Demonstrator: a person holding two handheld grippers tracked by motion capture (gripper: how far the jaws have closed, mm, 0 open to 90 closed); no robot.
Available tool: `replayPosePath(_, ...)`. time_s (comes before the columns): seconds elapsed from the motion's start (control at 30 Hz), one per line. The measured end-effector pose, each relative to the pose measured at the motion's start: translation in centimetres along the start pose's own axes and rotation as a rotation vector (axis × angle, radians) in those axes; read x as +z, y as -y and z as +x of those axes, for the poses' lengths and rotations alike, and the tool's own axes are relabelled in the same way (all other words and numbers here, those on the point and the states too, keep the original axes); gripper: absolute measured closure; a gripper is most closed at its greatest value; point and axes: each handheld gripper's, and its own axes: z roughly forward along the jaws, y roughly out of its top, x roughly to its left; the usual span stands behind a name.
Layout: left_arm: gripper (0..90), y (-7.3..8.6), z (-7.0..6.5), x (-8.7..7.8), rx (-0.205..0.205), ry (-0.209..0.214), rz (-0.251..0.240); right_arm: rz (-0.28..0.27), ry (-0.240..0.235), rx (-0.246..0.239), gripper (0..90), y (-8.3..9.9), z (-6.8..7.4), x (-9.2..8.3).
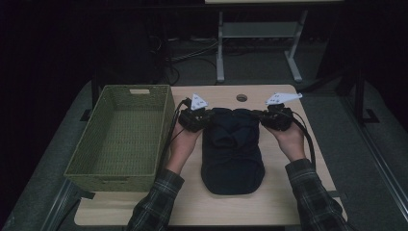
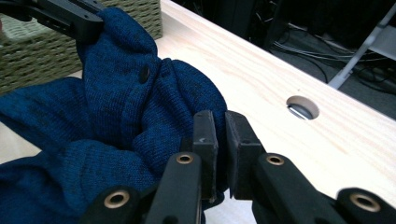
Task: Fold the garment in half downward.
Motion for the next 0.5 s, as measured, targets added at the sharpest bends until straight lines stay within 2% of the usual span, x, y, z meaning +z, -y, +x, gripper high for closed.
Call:
replayPosePath(0.1, 80.7, 0.4, -0.3, -0.4, 0.013, 0.007, 0.019, -0.004, -0.018, 0.016, 83.4, 0.5, 0.4, -0.3)
replayPosePath(0.27, 80.5, 1.1, -0.8, -0.8, 0.018, 0.03, 0.04, 0.008, -0.033, 0.017, 83.0, 1.3, 1.2, -0.6)
replayPosePath(0.4, 80.5, 1.6, -1.3, -1.3, 0.01, 0.051, 0.037, 0.023, -0.048, 0.034, 82.6, 2.0, 1.6, -0.8)
replayPosePath(0.5, 80.5, 1.9, -1.7, -1.6, 0.013, 0.06, 0.042, 0.012, -0.047, 0.03, 82.3, 2.3, 2.0, -1.1)
